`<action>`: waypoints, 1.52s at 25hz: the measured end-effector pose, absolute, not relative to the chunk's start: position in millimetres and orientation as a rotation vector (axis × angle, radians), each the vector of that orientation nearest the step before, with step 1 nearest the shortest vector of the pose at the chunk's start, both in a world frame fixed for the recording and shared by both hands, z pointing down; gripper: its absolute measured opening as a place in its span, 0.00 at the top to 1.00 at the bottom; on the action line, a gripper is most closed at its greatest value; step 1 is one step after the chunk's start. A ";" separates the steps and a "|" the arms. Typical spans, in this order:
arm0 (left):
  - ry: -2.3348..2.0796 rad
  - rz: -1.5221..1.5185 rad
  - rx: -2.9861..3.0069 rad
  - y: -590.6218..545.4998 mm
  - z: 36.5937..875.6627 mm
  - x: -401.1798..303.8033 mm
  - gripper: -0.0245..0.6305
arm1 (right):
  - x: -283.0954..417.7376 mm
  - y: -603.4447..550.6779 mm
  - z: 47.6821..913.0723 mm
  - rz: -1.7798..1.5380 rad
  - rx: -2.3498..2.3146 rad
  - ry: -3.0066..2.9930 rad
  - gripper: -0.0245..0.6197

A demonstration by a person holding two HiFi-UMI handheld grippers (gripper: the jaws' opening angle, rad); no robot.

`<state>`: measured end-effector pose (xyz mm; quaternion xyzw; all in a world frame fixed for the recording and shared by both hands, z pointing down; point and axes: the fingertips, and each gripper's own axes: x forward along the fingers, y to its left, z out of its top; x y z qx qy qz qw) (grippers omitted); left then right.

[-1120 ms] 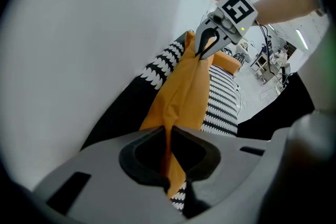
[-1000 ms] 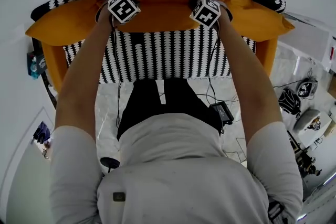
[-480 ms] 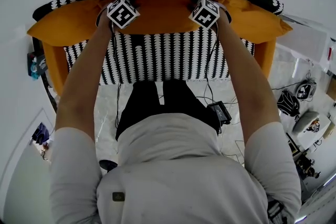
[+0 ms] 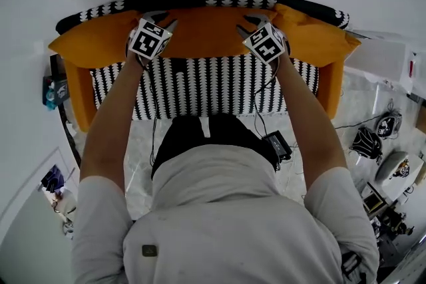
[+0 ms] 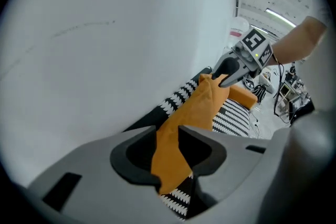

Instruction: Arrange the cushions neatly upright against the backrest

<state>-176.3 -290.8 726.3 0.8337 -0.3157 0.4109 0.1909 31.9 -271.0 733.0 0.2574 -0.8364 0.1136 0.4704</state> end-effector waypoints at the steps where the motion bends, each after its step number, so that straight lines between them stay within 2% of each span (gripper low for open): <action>1: -0.907 1.141 2.357 -286.8 716.6 -174.0 0.76 | 31.7 -266.2 724.2 0.279 0.652 -2.067 0.71; 11: -1.164 0.825 2.481 -232.9 605.1 -156.1 0.82 | 30.5 -228.1 614.0 0.267 0.919 -2.265 0.74; 18: -1.250 0.650 2.547 -185.2 527.7 -154.4 0.88 | 28.1 -178.1 530.9 0.140 1.012 -2.426 0.86; 23: -1.314 0.533 2.586 -171.1 484.1 -154.5 0.92 | 28.2 -160.9 481.2 0.083 1.057 -2.476 0.89; 28: -1.391 0.403 2.580 -164.0 459.3 -149.9 0.95 | 17.7 -158.3 448.4 0.061 1.113 -2.542 0.91; 38: -1.511 0.388 2.595 -162.9 427.1 -138.0 0.95 | 30.9 -176.0 429.0 0.002 1.052 -2.600 0.92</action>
